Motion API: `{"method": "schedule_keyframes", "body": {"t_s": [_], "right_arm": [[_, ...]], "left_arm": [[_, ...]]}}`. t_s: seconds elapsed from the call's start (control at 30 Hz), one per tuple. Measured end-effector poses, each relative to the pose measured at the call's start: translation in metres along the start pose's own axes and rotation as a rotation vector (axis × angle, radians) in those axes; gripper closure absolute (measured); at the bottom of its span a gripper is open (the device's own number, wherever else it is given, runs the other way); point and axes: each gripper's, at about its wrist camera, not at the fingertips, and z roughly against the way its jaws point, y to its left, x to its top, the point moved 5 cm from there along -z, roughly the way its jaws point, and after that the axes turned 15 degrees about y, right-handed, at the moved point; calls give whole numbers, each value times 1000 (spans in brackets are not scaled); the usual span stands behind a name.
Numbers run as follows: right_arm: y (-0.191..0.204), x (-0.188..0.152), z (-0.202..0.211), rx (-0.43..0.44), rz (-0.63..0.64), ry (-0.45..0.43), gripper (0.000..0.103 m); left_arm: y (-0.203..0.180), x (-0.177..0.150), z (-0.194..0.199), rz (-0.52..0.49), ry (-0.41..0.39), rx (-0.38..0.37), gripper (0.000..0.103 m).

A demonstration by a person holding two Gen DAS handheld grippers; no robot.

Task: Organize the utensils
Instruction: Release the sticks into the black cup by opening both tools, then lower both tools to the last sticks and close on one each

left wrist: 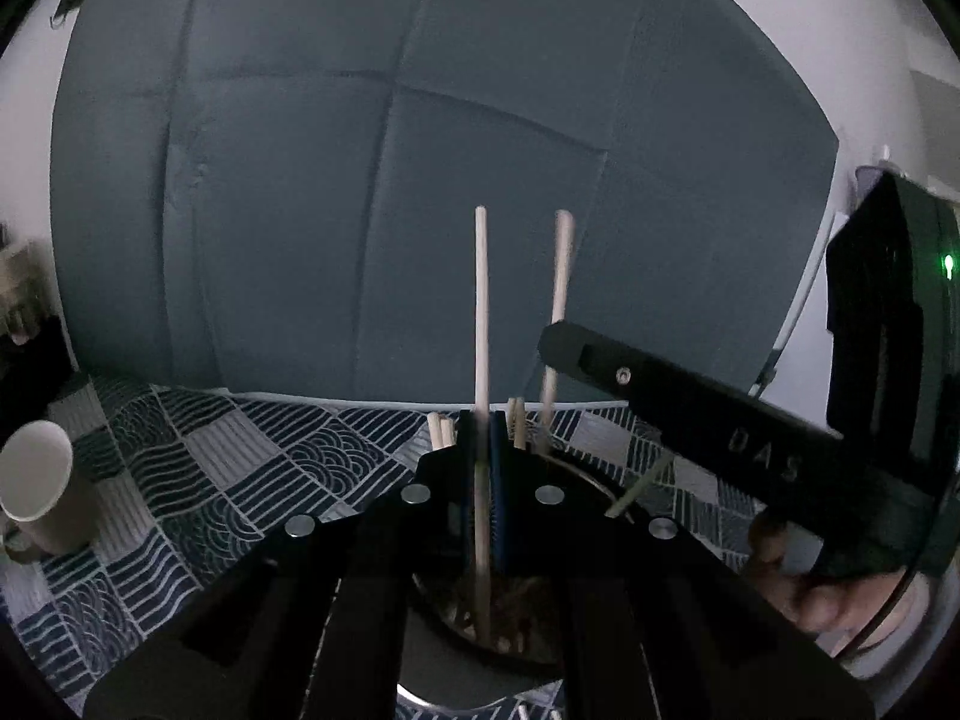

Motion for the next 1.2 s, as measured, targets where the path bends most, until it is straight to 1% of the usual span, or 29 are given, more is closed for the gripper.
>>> {"method": "schedule_keyframes", "body": {"t_s": [0.03, 0.07, 0.1, 0.17, 0.2, 0.23, 0.27, 0.3, 0.37, 0.4, 0.43, 0.47, 0.5, 0.57, 0.6, 0.63, 0.67, 0.8, 0.97, 1.07, 1.2], "right_arm": [[1, 0, 3, -13, 5, -7, 95], [2, 1, 5, -20, 6, -11, 95], [2, 1, 7, -32, 2, -9, 94], [2, 2, 13, -54, -5, -23, 94], [1, 3, 17, -63, -8, -29, 84], [1, 3, 20, -75, -13, -31, 77], [0, 4, 23, -85, -20, -36, 63], [-1, 4, 28, -94, -26, -44, 60], [-2, 6, 35, -97, -37, -51, 58], [-3, 7, 40, -102, -47, -55, 53], [-4, 7, 43, -108, -53, -59, 52], [-5, 7, 47, -115, -58, -62, 47], [-6, 7, 51, -124, -67, -65, 41], [-9, 7, 59, -143, -85, -69, 32], [-10, 6, 63, -150, -95, -73, 28], [-12, 5, 66, -159, -106, -75, 24], [-14, 4, 69, -173, -120, -74, 15], [-24, -5, 78, -204, -166, -59, 15], [-34, -22, 83, -227, -196, -27, 15], [-39, -36, 82, -243, -205, 1, 15], [-47, -65, 78, -253, -231, 61, 15]], "left_arm": [[0, -1, 2, 0, 0, 4, 98], [1, -2, 4, 3, -2, 14, 96], [3, -2, 7, 8, 0, 29, 89], [6, -3, 13, 10, -6, 51, 83], [8, -2, 17, 13, -9, 58, 77], [11, -1, 21, 20, -9, 65, 73], [13, -1, 24, 25, -10, 68, 68], [15, 0, 28, 31, -8, 79, 65], [21, 1, 34, 41, 2, 95, 53], [22, 0, 36, 47, 3, 97, 46], [24, 1, 40, 53, 3, 101, 43], [27, 1, 43, 59, 4, 107, 36], [29, 0, 45, 64, 6, 115, 27], [30, -2, 51, 64, 6, 131, 21], [30, -3, 53, 61, 13, 135, 16], [31, -6, 54, 60, 26, 138, 15], [31, -7, 54, 59, 33, 139, 15], [34, -18, 53, 61, 69, 159, 6], [34, -41, 41, 38, 169, 195, 6], [35, -59, 34, 43, 222, 182, 6], [34, -85, 26, 45, 291, 167, 6]]}}
